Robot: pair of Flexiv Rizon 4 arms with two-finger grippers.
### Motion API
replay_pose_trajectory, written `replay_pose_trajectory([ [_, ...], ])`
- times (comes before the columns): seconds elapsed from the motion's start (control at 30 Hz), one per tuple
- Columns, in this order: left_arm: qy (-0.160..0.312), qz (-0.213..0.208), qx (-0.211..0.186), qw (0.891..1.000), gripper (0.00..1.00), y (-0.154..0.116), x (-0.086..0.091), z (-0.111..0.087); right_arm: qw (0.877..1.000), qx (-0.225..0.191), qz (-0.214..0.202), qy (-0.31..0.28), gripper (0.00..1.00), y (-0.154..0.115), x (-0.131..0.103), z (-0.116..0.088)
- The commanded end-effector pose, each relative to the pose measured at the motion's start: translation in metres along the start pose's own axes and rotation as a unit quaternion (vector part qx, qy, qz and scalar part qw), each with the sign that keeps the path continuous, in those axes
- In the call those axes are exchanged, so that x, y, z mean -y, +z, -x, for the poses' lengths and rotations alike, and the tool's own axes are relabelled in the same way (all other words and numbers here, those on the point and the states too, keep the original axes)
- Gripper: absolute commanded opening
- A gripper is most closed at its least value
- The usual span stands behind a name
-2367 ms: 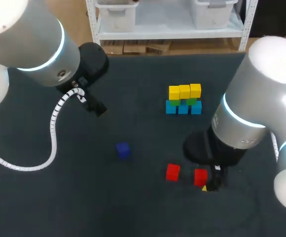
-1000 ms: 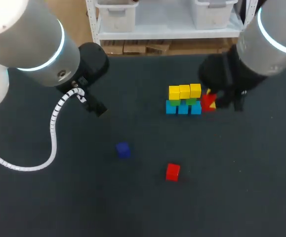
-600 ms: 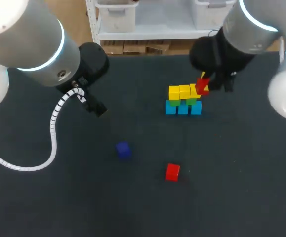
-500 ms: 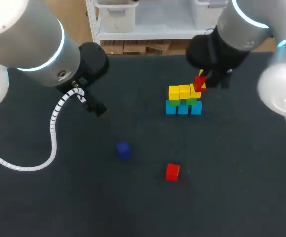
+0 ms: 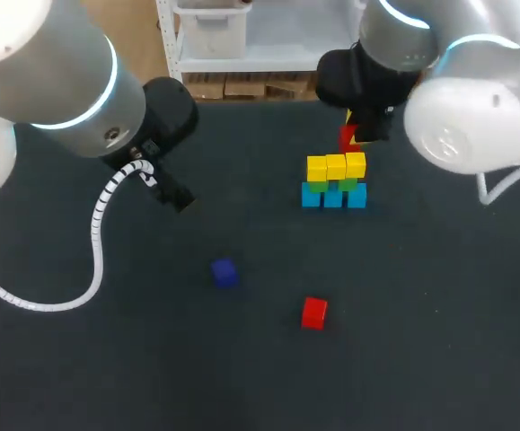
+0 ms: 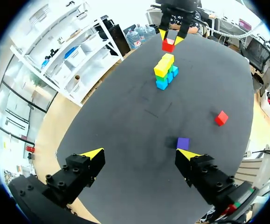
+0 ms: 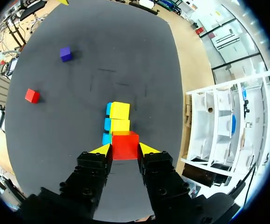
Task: Place the blue cubes, place green cubes on the blue cubes, place the yellow cubes on the green cubes, then place the red cubes on the yellow cubes, and place purple cube on the red cubes.
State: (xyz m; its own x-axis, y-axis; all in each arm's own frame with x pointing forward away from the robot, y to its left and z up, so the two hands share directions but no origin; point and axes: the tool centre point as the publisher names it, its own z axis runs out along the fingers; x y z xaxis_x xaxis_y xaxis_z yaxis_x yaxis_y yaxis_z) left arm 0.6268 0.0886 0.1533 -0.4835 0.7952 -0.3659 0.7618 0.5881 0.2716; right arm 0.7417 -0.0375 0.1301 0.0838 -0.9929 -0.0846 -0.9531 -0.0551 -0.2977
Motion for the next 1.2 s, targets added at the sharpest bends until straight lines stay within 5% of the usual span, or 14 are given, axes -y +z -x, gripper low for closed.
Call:
replay_pose_trajectory([
  [0.03,0.000,-0.001,-0.001,1.000,1.00,0.000,-0.001,0.001,1.000,-0.004,0.018,0.003,0.00,0.007,0.009,0.000],
  [1.2,0.000,-0.001,-0.001,1.000,1.00,0.000,-0.001,0.001,0.999,-0.013,0.049,0.005,0.00,0.036,0.002,-0.005],
])
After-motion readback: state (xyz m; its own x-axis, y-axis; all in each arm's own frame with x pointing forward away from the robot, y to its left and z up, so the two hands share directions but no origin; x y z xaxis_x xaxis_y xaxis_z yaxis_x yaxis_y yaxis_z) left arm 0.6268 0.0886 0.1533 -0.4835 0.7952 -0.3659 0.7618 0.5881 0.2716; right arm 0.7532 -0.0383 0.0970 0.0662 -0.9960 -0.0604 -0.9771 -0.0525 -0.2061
